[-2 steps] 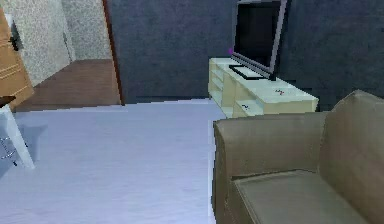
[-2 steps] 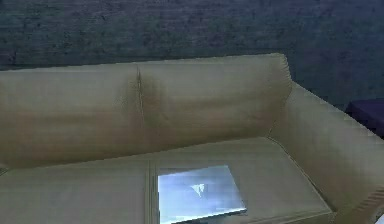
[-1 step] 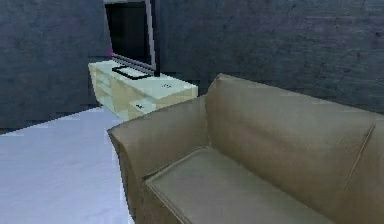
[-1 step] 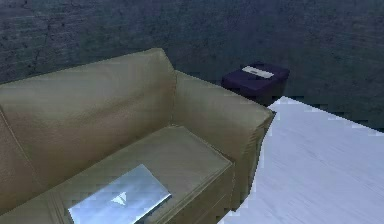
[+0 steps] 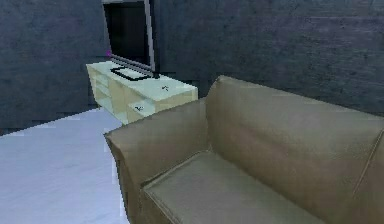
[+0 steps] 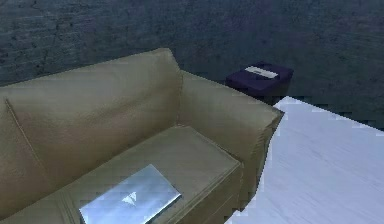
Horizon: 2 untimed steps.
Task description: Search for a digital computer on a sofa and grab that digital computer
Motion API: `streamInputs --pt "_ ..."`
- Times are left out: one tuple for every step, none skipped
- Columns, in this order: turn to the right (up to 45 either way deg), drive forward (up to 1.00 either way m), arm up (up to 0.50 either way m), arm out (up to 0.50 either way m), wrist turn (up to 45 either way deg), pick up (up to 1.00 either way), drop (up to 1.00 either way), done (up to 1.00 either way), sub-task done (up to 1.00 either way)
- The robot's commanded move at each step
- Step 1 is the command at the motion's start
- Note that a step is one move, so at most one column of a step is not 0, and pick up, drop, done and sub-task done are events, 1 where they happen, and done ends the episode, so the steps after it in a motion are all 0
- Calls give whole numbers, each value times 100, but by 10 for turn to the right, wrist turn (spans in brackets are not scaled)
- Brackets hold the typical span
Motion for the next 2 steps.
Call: streamInputs --pt "-180 0 0 0 0 0 0 0 0" --pt "0 0 50 0 0 0 0 0 0"
